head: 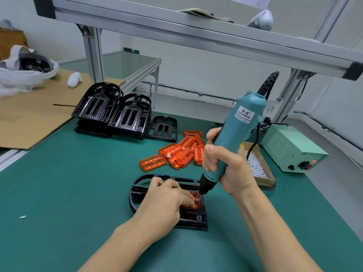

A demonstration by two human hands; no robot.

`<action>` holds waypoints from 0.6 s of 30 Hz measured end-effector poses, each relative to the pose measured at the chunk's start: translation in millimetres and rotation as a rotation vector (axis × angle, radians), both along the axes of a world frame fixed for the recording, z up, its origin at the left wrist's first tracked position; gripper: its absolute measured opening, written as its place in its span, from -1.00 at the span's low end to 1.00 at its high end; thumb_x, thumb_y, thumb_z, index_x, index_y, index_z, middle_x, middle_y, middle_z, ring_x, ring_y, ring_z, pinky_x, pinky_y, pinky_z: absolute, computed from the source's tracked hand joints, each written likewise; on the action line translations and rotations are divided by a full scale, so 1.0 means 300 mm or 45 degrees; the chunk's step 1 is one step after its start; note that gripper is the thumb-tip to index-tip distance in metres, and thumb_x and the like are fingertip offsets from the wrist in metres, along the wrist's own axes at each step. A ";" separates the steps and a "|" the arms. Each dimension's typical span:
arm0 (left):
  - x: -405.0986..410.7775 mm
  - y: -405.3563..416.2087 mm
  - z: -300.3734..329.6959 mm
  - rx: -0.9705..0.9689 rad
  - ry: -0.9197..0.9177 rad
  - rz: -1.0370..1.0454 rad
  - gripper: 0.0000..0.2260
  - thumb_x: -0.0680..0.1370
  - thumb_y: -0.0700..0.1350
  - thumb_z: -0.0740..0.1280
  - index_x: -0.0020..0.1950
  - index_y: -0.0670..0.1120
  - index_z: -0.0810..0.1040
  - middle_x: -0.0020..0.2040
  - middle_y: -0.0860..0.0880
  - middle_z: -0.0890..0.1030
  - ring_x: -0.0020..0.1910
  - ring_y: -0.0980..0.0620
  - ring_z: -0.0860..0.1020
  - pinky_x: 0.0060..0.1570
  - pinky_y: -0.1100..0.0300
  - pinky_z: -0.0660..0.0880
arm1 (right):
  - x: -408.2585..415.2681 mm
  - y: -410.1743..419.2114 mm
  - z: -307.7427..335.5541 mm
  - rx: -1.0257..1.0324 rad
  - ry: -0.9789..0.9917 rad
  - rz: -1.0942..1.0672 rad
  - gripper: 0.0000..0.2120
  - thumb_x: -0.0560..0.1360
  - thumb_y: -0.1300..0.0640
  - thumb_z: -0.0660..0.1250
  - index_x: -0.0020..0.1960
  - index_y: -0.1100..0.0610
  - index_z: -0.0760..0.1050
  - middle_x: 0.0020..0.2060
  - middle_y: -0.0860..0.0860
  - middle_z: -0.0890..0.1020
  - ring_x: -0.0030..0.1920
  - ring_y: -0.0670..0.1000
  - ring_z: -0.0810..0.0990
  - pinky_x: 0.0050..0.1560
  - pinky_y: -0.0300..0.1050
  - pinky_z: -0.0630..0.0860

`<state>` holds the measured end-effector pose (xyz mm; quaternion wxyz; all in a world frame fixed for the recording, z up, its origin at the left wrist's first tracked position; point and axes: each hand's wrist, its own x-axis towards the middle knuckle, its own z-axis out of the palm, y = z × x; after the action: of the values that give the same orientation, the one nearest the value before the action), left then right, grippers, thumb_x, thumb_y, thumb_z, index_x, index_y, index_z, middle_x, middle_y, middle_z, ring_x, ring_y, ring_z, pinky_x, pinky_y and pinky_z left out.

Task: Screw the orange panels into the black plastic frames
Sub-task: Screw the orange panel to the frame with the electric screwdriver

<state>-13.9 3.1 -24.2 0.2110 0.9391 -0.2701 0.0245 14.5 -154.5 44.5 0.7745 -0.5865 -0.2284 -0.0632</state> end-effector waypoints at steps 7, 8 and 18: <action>-0.007 -0.005 -0.008 -0.035 -0.052 0.017 -0.52 0.54 -0.31 0.13 0.21 0.22 0.56 0.24 0.36 0.49 0.13 0.23 0.22 0.03 0.25 0.01 | -0.004 -0.090 0.171 0.251 -0.155 -0.165 -0.79 0.39 0.36 0.22 -0.09 0.09 0.46 -0.54 -0.06 0.33 -0.57 -0.07 0.29 -0.43 -0.27 0.35; -0.008 -0.005 -0.006 -0.040 -0.060 0.021 -0.52 0.54 -0.30 0.13 0.21 0.21 0.56 0.23 0.37 0.49 0.11 0.24 0.21 0.05 0.27 0.01 | -0.010 -0.104 0.178 0.277 -0.162 -0.199 -0.80 0.39 0.35 0.22 -0.09 0.09 0.44 -0.53 -0.06 0.33 -0.56 -0.07 0.29 -0.42 -0.27 0.35; -0.012 -0.043 0.013 -0.009 -0.026 -0.001 -0.60 0.58 -0.25 0.13 0.20 0.18 0.58 0.27 0.35 0.46 0.26 0.26 0.26 0.22 0.29 0.06 | -0.100 -0.209 0.012 0.561 -0.165 -0.733 -0.82 0.42 0.31 0.26 -0.10 0.05 0.42 -0.49 -0.05 0.35 -0.52 -0.07 0.34 -0.38 -0.23 0.39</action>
<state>-17.5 -9.8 -20.3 0.2117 0.9380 -0.2723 0.0349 -15.5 -217.2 48.0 0.8166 -0.4407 -0.0836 -0.3633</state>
